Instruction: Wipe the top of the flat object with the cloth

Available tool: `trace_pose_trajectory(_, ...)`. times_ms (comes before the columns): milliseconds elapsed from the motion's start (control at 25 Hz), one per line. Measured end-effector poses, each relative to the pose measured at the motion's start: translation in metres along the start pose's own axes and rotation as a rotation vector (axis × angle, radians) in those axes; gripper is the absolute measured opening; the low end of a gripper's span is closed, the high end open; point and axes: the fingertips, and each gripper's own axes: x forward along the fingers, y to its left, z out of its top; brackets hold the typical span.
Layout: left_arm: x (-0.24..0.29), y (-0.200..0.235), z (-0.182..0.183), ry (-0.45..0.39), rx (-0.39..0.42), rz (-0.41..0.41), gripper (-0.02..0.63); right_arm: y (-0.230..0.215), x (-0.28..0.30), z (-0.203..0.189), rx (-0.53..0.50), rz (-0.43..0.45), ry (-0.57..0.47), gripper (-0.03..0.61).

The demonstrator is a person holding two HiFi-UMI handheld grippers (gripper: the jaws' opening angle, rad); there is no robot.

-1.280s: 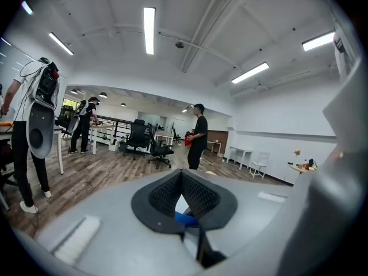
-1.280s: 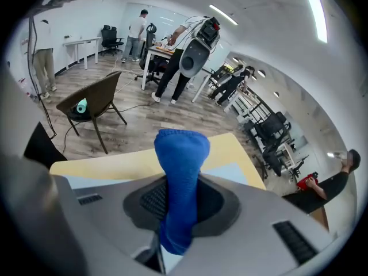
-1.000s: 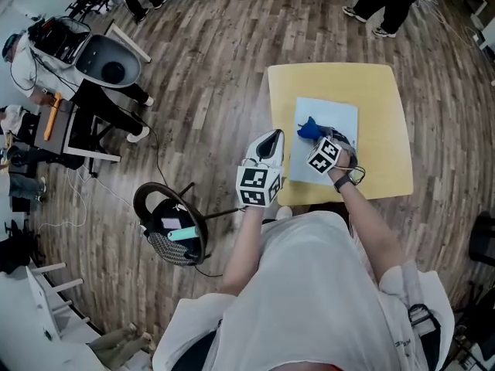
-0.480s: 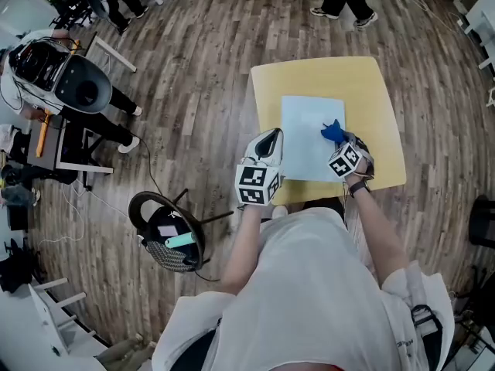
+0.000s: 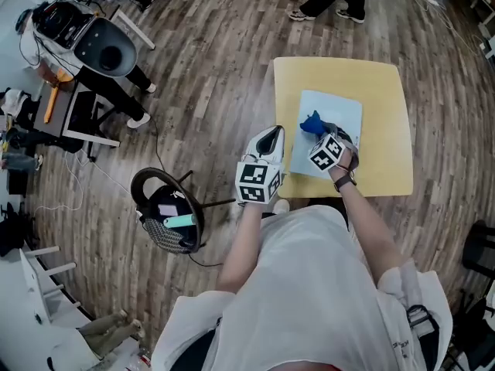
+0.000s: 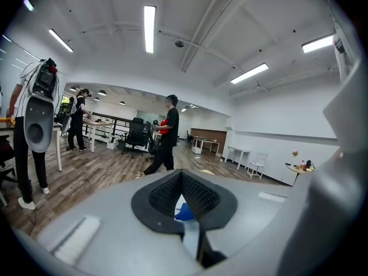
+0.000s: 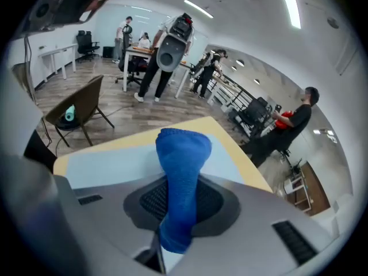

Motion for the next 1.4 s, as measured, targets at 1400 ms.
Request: trace_pose_trajectory(1400,0.025,-0.038,-0.013,0.042,0.030,-0.095,0.003,-0.015,-0.035,-0.102,0.215,-0.014,0.097,0.081)
